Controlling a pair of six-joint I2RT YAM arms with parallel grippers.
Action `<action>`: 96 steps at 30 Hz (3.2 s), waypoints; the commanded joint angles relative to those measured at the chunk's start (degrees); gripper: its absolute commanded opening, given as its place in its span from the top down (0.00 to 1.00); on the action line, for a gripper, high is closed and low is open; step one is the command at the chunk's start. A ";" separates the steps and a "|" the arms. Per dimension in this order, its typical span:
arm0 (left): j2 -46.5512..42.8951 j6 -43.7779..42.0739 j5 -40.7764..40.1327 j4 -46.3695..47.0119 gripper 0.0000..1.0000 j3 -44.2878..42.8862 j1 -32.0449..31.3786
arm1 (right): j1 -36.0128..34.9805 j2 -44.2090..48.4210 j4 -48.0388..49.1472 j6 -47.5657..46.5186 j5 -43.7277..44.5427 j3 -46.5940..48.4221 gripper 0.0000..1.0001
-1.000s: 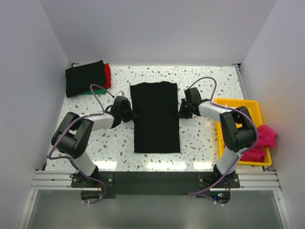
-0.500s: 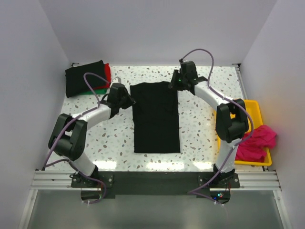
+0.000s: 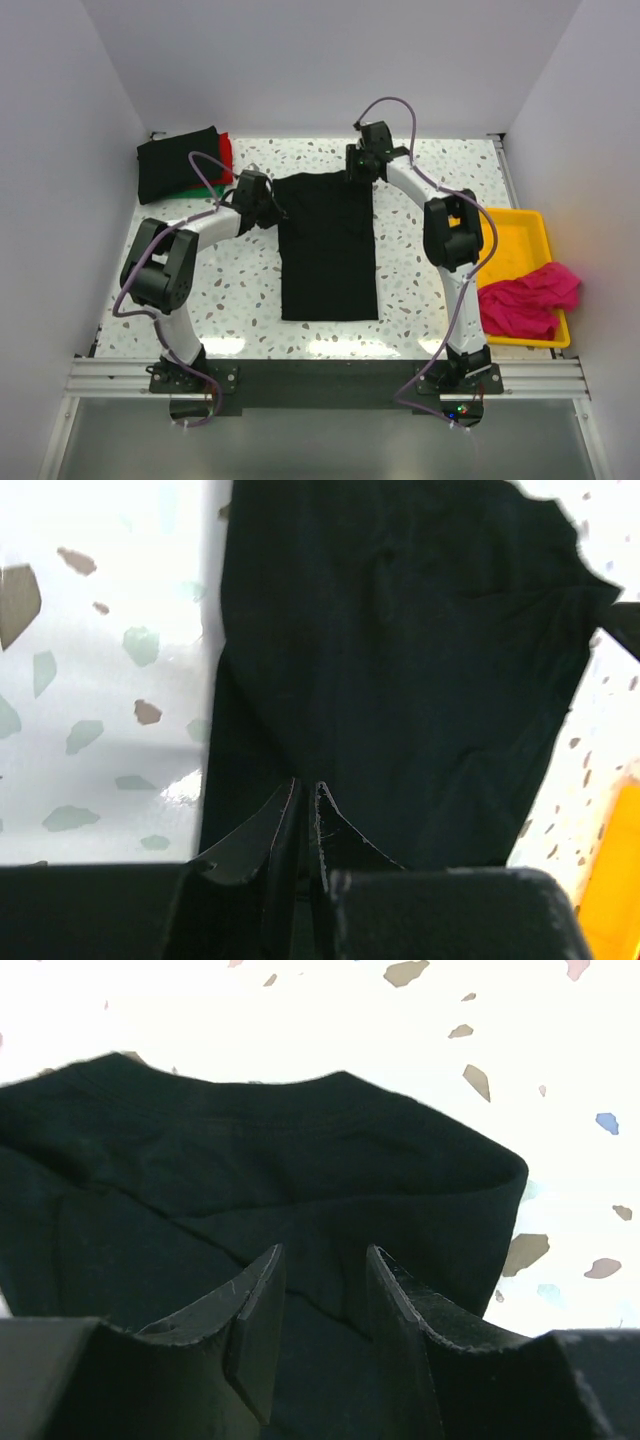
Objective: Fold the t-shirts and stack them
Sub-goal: Fold the tshirt
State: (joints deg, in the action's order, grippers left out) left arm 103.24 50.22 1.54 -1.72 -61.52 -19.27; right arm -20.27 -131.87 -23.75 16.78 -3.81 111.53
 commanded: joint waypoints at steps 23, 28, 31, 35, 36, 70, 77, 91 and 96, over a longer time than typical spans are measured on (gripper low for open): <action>3.37 1.11 -0.49 -1.27 0.89 0.61 0.28 | -6.97 -3.74 7.04 -6.75 -8.58 5.19 0.59; 2.84 1.73 0.65 -1.01 0.91 1.75 0.28 | -9.08 -6.55 10.47 -7.20 -8.31 8.35 0.59; 1.53 1.81 1.80 -0.31 0.91 2.71 0.28 | -9.70 -9.01 11.00 -7.11 -9.37 10.90 0.59; -0.58 1.64 2.50 -0.12 0.91 3.95 0.28 | -10.22 -11.56 11.18 -6.93 -9.81 13.54 0.59; -0.76 1.38 2.59 -0.13 0.91 3.95 0.37 | -10.49 -11.82 11.27 -6.84 -9.90 13.80 0.59; -11.75 0.32 5.49 0.31 0.91 17.84 -4.73 | -12.33 -14.99 12.76 -6.23 -9.28 13.89 0.60; -10.78 -0.47 3.65 -0.83 0.91 18.10 -4.82 | -12.42 -15.17 13.11 -6.14 -8.67 13.02 0.62; -10.34 -0.21 4.08 -1.36 0.94 18.45 -4.82 | -12.51 -15.43 10.39 -6.58 -8.93 15.12 0.86; -9.90 -0.21 3.91 -1.89 0.95 18.54 -4.82 | -12.60 -12.45 10.39 -7.02 -6.74 14.07 0.97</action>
State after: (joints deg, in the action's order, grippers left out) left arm 93.03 51.29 6.61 -2.90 -43.48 -24.03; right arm -32.38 -147.06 -13.32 10.81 -12.51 124.73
